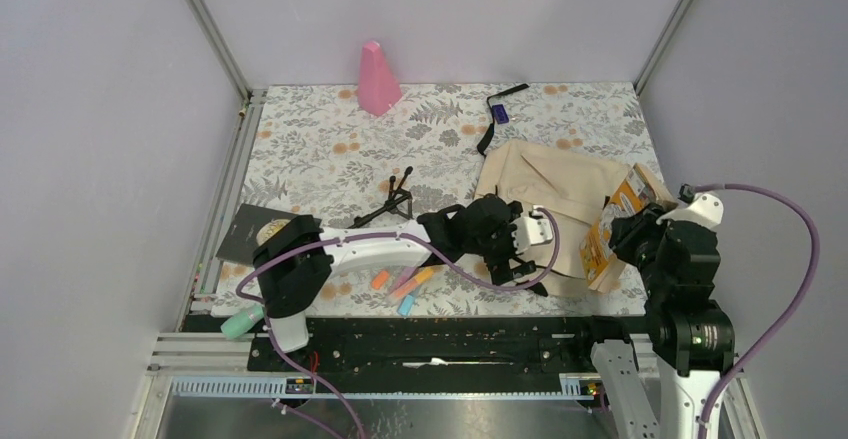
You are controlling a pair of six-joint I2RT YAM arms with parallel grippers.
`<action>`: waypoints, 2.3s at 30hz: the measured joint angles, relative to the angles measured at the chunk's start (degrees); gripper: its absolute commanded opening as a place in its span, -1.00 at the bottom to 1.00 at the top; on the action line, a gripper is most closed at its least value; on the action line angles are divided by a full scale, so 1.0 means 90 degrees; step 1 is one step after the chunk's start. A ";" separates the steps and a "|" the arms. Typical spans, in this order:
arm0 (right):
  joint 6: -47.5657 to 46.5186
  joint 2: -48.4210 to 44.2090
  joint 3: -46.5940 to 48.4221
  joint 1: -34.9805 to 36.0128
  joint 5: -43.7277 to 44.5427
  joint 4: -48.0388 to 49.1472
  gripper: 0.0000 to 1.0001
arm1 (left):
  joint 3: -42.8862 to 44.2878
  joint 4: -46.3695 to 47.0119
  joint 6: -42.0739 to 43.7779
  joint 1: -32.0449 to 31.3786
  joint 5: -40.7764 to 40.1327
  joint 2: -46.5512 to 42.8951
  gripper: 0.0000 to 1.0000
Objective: Pack the student bag
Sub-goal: Place the book in the student bag.
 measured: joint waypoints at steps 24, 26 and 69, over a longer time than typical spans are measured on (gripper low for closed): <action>0.0403 -0.0704 0.0287 0.0000 -0.0464 -0.1076 -1.00 | 0.0724 0.0398 -0.0304 -0.0029 -0.0879 0.0697 -0.51; 0.0486 -0.0760 0.0265 0.0000 -0.0551 -0.1122 -1.00 | 0.0809 0.0415 -0.0364 -0.0029 -0.0908 0.0697 -0.82; 0.4772 -0.2800 -0.4493 0.0000 -0.4109 0.1486 -1.00 | 0.2968 -0.0109 -0.3092 0.1134 0.0568 0.1331 -1.00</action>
